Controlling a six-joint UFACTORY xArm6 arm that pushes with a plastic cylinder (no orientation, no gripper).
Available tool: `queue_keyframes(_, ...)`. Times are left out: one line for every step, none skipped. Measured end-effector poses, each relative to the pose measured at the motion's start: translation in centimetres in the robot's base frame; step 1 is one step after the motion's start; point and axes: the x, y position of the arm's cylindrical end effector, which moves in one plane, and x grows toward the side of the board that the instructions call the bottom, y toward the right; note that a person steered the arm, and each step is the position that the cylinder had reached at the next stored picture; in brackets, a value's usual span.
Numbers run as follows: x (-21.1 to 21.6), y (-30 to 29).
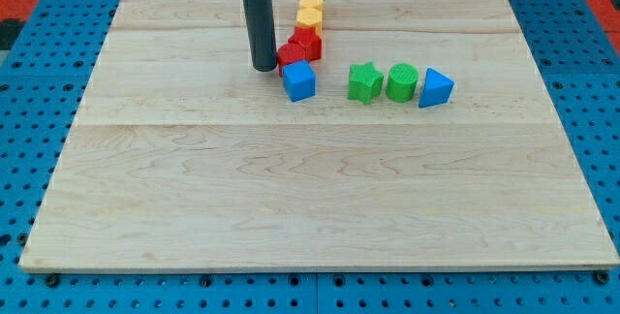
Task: Push red circle right a bit
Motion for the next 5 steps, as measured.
queue_keyframes(0.0,-0.4)
queue_keyframes(1.7,-1.9)
queue_keyframes(2.7,-1.6)
queue_keyframes(2.7,-1.4)
queue_keyframes(2.7,-1.0)
